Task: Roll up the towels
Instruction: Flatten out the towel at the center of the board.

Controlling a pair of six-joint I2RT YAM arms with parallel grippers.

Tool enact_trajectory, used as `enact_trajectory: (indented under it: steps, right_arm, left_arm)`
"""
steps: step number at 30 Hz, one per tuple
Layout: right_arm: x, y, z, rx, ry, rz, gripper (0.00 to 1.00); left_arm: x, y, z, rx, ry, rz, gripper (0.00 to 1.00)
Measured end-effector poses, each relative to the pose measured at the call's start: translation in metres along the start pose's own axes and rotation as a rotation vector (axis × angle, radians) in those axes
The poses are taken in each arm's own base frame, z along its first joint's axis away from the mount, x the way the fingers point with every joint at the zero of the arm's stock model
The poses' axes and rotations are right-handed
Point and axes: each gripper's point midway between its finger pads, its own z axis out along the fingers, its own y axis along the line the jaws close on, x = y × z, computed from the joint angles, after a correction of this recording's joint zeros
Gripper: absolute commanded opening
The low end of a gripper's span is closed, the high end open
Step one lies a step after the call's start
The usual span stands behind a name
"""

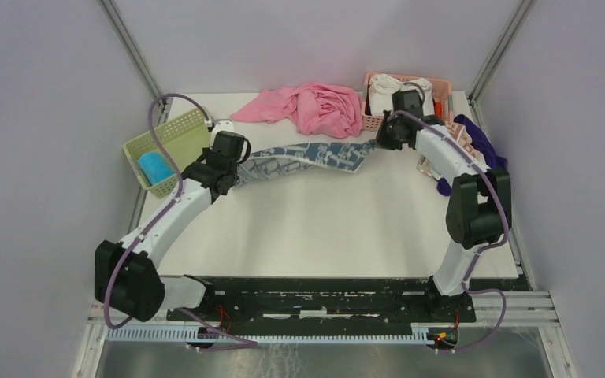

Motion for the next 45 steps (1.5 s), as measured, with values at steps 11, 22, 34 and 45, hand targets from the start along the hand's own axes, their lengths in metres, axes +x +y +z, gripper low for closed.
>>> enact_trajectory:
  steps: [11,22,34,45]
  right_arm:
    - [-0.047,0.016,-0.038,0.008,-0.078,-0.143,0.44]
    - [0.052,0.002,0.016,-0.053,0.154,-0.210,0.50]
    - [0.048,0.045,0.071,-0.399,-0.013,-0.418,0.61]
    - [0.050,0.075,0.103,-0.605,-0.014,-0.478,0.39]
  left_arm:
    - [-0.005,-0.001,-0.016,0.103,-0.130,0.012,0.03]
    - [0.014,-0.014,0.000,0.131,-0.054,0.067,0.03]
    - [0.014,-0.014,0.000,0.129,-0.053,0.068,0.03]
    - [0.014,-0.012,0.000,0.120,-0.055,0.068,0.03]
